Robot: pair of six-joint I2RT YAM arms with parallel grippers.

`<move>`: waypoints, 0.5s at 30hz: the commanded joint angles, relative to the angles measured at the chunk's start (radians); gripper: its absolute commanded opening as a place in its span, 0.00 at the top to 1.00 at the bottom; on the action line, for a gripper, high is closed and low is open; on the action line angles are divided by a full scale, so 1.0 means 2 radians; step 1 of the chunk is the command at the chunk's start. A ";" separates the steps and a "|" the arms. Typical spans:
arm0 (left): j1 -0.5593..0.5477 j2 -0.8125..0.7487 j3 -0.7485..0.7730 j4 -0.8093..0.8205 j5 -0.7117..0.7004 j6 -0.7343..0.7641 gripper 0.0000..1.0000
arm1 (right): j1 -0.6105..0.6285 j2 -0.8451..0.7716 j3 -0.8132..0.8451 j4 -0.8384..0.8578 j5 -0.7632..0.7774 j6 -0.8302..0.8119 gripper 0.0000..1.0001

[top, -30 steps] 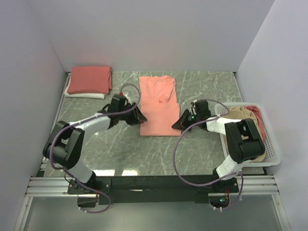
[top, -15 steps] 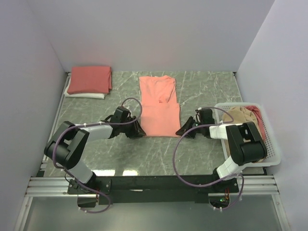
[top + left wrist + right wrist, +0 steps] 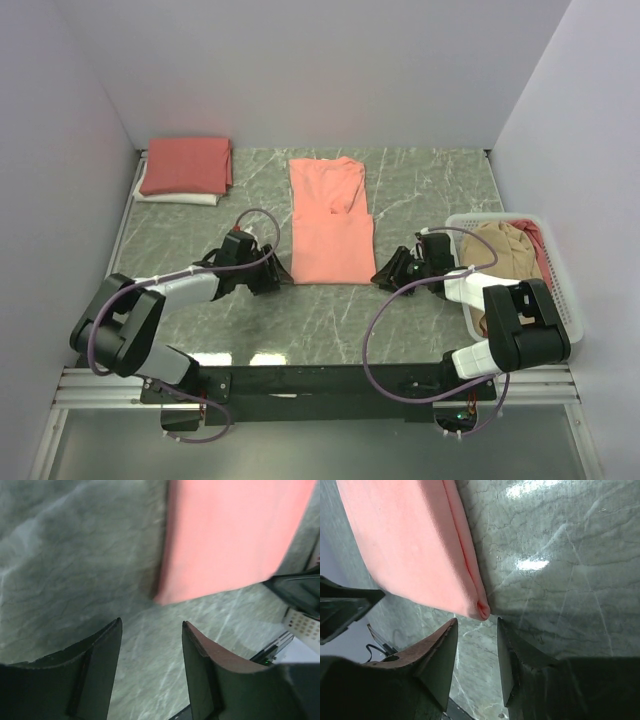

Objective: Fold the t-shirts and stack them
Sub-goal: Fold the tshirt

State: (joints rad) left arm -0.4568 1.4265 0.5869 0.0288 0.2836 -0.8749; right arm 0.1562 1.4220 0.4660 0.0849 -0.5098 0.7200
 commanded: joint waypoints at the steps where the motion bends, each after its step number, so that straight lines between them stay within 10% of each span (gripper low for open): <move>1: -0.006 0.016 -0.013 0.038 0.008 -0.007 0.44 | -0.001 -0.002 -0.006 -0.003 0.022 -0.015 0.55; 15: -0.019 0.099 -0.005 0.083 -0.016 -0.027 0.55 | 0.018 0.028 -0.002 0.022 0.032 0.007 0.59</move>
State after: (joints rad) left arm -0.4820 1.5799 0.5850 0.2333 0.3172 -0.9421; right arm 0.1692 1.4410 0.4664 0.1173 -0.5041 0.7368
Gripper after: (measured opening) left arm 0.457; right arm 0.417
